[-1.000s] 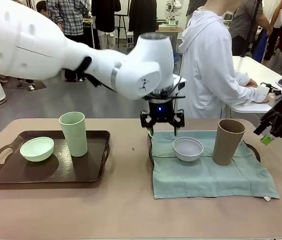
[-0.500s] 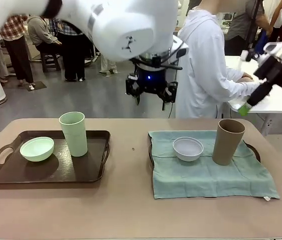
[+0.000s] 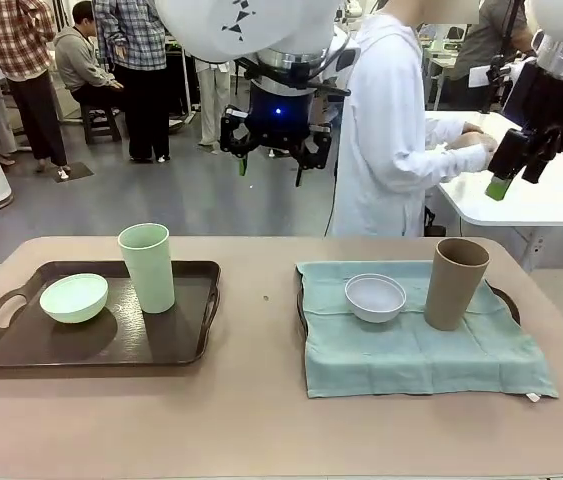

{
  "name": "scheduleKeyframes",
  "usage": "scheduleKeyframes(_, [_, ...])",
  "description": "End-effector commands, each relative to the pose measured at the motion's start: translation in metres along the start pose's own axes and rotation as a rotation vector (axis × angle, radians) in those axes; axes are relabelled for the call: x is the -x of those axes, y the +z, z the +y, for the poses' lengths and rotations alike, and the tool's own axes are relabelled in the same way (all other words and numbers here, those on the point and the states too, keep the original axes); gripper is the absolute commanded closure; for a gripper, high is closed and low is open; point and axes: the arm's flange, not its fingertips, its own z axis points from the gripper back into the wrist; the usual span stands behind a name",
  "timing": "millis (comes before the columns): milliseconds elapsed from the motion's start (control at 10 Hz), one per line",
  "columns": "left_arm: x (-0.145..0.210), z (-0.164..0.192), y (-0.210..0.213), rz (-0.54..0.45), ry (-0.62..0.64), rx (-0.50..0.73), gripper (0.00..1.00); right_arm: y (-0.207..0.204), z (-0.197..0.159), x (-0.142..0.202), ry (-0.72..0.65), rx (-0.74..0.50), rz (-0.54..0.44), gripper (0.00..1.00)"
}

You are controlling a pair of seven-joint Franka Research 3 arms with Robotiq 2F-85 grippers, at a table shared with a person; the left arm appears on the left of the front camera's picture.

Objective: Set up a tray with a mat and arrange the tableware.
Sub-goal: Place the Picnic Bowl and Reusable plastic cup back onto the Handle tray in front of the human's position, then pick up the Picnic Bowl and Reusable plastic cup from the Handle tray in front of the human's position and hold them in the air.

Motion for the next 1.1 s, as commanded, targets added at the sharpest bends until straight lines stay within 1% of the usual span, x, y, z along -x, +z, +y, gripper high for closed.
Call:
scheduleKeyframes(0, [0.0025,-0.0048,-0.0028,-0.01,-0.039,0.015,0.11,0.0023,-0.0015,0.0019,0.054,-0.021,-0.06,0.0])
scheduleKeyframes(1000, [0.0025,-0.0048,-0.0028,-0.01,-0.039,0.015,0.11,0.0023,-0.0015,0.0019,0.054,-0.021,-0.06,0.0])
